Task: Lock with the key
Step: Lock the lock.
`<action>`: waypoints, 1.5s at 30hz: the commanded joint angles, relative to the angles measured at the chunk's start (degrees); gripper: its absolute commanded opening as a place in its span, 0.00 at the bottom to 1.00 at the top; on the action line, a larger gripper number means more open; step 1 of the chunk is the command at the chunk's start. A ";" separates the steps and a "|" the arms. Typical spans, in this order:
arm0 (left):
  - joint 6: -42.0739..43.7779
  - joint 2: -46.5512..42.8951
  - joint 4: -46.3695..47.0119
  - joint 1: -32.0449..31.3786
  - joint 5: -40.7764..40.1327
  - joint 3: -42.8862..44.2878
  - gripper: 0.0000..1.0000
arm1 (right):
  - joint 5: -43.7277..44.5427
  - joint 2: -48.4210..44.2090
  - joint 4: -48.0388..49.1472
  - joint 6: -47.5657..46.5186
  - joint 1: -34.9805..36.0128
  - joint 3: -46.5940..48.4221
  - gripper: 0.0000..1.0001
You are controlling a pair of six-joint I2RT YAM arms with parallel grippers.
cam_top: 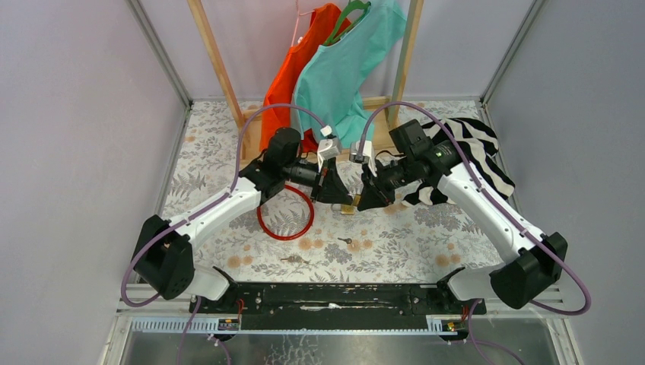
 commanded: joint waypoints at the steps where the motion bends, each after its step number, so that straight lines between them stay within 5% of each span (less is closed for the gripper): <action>1: -6.51 -1.41 2.99 0.08 6.86 -1.73 0.19 | 0.44 -4.04 13.02 -4.20 -0.74 0.06 0.00; 10: -18.57 -3.92 16.61 5.72 7.00 -5.69 0.43 | -2.65 -5.87 12.19 -4.07 -1.85 -2.15 0.00; 20: -20.52 -3.78 18.35 6.86 4.90 -5.55 0.54 | -8.64 -3.43 10.53 -3.70 -1.74 -1.95 0.00; 28: -18.05 -3.52 15.19 6.85 3.43 -4.48 0.54 | -12.00 -0.40 8.83 -3.04 -1.01 -1.46 0.00; 36: -16.26 -3.45 13.23 6.24 2.86 -4.58 0.36 | -12.87 0.45 9.88 -1.34 -0.60 -1.07 0.00; 45: -16.20 -2.97 13.16 5.60 2.81 -4.46 0.30 | -12.97 0.65 12.02 1.42 -0.44 -1.95 0.01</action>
